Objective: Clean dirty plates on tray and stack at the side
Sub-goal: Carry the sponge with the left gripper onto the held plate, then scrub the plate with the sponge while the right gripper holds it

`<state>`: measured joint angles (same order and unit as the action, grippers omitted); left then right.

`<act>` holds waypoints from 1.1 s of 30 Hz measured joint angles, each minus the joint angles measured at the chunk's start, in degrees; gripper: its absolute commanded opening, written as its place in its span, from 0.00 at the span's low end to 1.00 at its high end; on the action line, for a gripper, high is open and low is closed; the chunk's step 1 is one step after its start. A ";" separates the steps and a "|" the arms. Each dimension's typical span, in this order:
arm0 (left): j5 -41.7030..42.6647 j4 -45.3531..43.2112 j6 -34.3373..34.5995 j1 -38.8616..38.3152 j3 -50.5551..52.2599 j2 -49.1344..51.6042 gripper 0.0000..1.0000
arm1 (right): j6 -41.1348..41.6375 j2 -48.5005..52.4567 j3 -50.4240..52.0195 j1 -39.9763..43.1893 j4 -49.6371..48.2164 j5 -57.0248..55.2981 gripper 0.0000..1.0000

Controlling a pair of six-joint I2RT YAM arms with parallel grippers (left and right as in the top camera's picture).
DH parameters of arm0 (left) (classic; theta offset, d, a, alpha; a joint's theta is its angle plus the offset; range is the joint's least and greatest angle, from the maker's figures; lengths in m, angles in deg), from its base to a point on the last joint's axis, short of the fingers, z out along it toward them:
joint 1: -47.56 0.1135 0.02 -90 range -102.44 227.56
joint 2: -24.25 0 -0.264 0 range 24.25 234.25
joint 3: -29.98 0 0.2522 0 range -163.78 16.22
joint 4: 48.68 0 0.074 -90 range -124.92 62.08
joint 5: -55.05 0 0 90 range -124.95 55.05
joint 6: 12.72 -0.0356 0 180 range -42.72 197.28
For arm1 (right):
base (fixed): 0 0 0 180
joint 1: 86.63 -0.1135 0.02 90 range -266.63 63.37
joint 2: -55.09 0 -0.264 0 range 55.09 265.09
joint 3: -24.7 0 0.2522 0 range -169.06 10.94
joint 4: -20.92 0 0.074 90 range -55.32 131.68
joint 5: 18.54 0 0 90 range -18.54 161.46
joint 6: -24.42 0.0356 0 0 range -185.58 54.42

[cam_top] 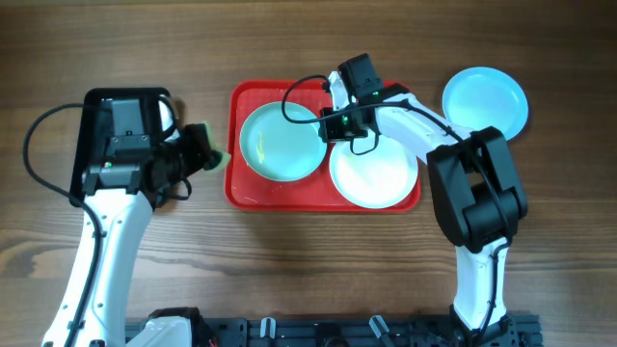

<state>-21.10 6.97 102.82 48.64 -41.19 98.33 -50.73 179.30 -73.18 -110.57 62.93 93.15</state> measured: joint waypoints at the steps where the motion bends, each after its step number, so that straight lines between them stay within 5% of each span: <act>1: 0.00 -0.81 0.00 -0.74 0.00 0.17 0.04 | -0.33 -0.26 -0.15 -0.52 0.61 -1.62 0.04; 11: 0.24 -7.45 1.53 -9.11 0.00 9.33 0.04 | -1.53 -3.48 -0.15 -8.63 2.67 -17.20 0.04; 33: 0.24 -19.50 4.83 -17.97 0.00 26.58 0.04 | -1.05 -4.22 -0.15 -9.77 3.87 -18.27 0.04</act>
<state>-20.86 -12.53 107.65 30.68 -41.19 124.91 -51.78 175.08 -73.33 -120.34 66.80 74.88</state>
